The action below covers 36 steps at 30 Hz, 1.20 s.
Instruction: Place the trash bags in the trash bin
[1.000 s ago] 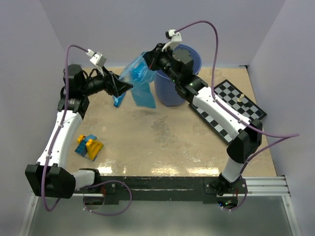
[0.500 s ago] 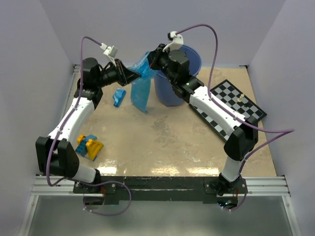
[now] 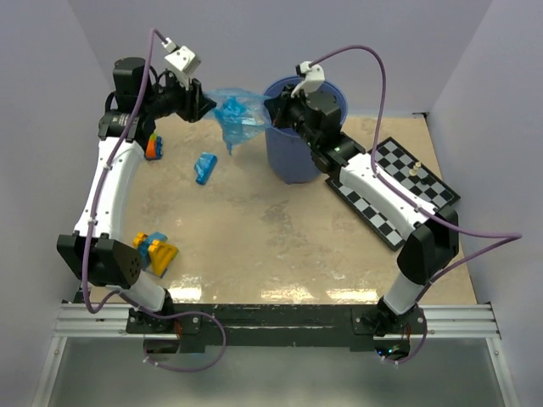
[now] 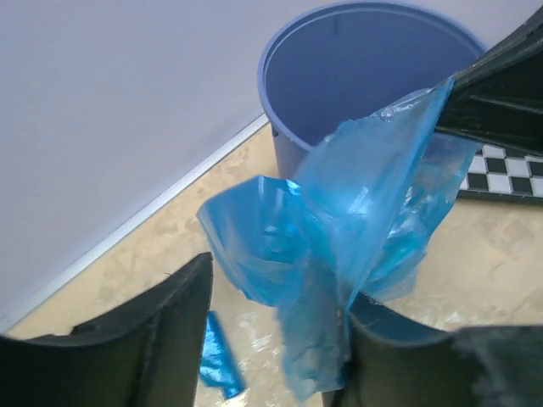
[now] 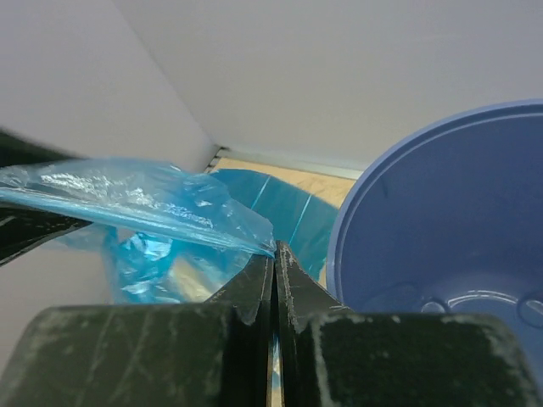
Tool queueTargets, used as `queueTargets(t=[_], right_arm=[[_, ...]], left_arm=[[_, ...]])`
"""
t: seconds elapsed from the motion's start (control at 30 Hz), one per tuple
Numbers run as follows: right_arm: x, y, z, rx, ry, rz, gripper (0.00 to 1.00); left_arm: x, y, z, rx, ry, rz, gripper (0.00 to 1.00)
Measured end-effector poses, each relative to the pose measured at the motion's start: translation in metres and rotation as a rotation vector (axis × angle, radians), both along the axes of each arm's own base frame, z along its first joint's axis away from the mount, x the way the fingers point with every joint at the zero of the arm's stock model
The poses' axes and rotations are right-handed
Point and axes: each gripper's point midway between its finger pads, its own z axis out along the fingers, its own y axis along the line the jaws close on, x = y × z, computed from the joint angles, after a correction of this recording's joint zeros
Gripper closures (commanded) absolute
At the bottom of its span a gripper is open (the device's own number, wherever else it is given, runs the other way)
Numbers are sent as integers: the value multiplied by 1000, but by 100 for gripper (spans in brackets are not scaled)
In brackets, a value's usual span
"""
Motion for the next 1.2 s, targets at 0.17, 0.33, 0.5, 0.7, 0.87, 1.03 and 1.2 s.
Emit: queueTargets(t=[0.17, 0.33, 0.5, 0.7, 0.87, 1.03, 1.2], right_arm=[[-10, 11, -15, 9, 38, 122, 100], [-18, 21, -7, 104, 71, 178, 100], [-7, 16, -1, 195, 107, 123, 100], [29, 5, -4, 229, 112, 8, 100], [34, 3, -17, 213, 136, -34, 100], [35, 0, -18, 212, 134, -89, 100], [41, -6, -9, 220, 115, -147, 100]], left_arm=[[-20, 9, -5, -10, 6, 7, 18], [-75, 15, -31, -116, 123, 13, 12], [-129, 19, -58, -238, 184, 19, 0], [-167, 1, -111, -377, 292, -53, 0], [-162, -4, -99, -429, 262, -76, 1], [-157, -37, -91, -469, 279, -181, 5], [-155, -67, -93, -491, 308, -276, 4]])
